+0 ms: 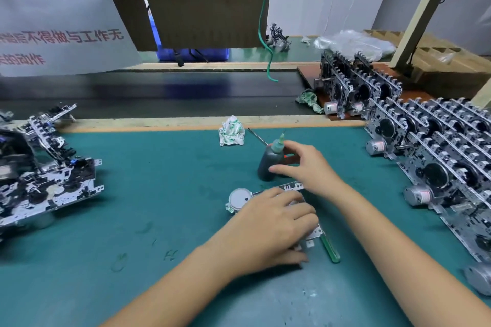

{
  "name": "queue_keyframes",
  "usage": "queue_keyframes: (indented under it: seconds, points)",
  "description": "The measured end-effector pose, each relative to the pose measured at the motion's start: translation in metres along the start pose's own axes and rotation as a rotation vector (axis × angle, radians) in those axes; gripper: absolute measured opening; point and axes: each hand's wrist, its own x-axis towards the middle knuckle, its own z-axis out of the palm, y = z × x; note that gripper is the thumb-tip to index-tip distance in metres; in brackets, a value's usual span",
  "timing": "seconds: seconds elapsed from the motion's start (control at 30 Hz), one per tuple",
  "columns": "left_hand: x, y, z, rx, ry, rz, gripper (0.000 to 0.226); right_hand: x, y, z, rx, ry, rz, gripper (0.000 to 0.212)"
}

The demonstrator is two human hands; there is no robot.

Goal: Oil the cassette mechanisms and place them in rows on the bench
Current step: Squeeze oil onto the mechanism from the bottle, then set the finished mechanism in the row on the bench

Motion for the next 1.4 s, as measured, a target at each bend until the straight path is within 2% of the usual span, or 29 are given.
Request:
queue_keyframes:
  seconds: [0.07,0.13,0.23,0.33,0.4,0.47,0.6,0.8,0.97,1.13,1.3,1.4]
  points:
    - [-0.003,-0.003,0.002,-0.098,-0.03,-0.007,0.036,0.002,-0.001,-0.002,0.019,-0.027,0.013,0.038]
    - [-0.01,-0.003,0.005,-0.088,-0.042,-0.01,0.04,0.002,-0.004,-0.003,0.01,-0.066,0.018,0.043]
    - [-0.028,-0.009,0.008,-0.027,0.055,-0.069,0.064,-0.011,-0.007,-0.002,-0.111,-0.061,0.023,0.056]
    - [-0.053,-0.024,0.006,-0.173,0.111,-0.253,0.097,-0.036,-0.006,-0.004,-0.186,0.029,0.004,0.053]
    - [-0.068,-0.034,0.004,-0.323,0.06,-0.411,0.114,-0.053,-0.006,-0.007,-0.115,0.073,0.016,0.044]
    - [-0.076,-0.04,0.005,-0.447,-0.009,-0.498,0.122,-0.065,-0.006,-0.007,-0.01,0.131,0.03,0.036]
    - [-0.077,-0.04,0.011,-0.539,-0.003,-0.513,0.108,-0.078,-0.004,-0.001,0.112,0.257,0.03,0.027]
    - [-0.074,-0.034,0.013,-0.479,0.053,-0.508,0.096,-0.085,0.002,0.007,0.141,0.32,0.058,0.019]
    - [-0.073,-0.032,0.014,-0.503,0.047,-0.528,0.1,-0.086,0.006,0.003,0.162,0.345,0.082,0.016]
    - [-0.069,-0.028,0.015,-0.519,0.024,-0.566,0.12,-0.086,0.006,0.005,0.15,0.33,0.085,0.015]
    - [-0.061,-0.019,0.021,-0.427,0.125,-0.577,0.102,-0.086,0.007,0.005,0.127,0.333,0.075,0.017]
    - [-0.065,-0.022,0.021,-0.446,0.107,-0.567,0.106,-0.087,0.007,0.005,0.12,0.346,0.07,0.017]
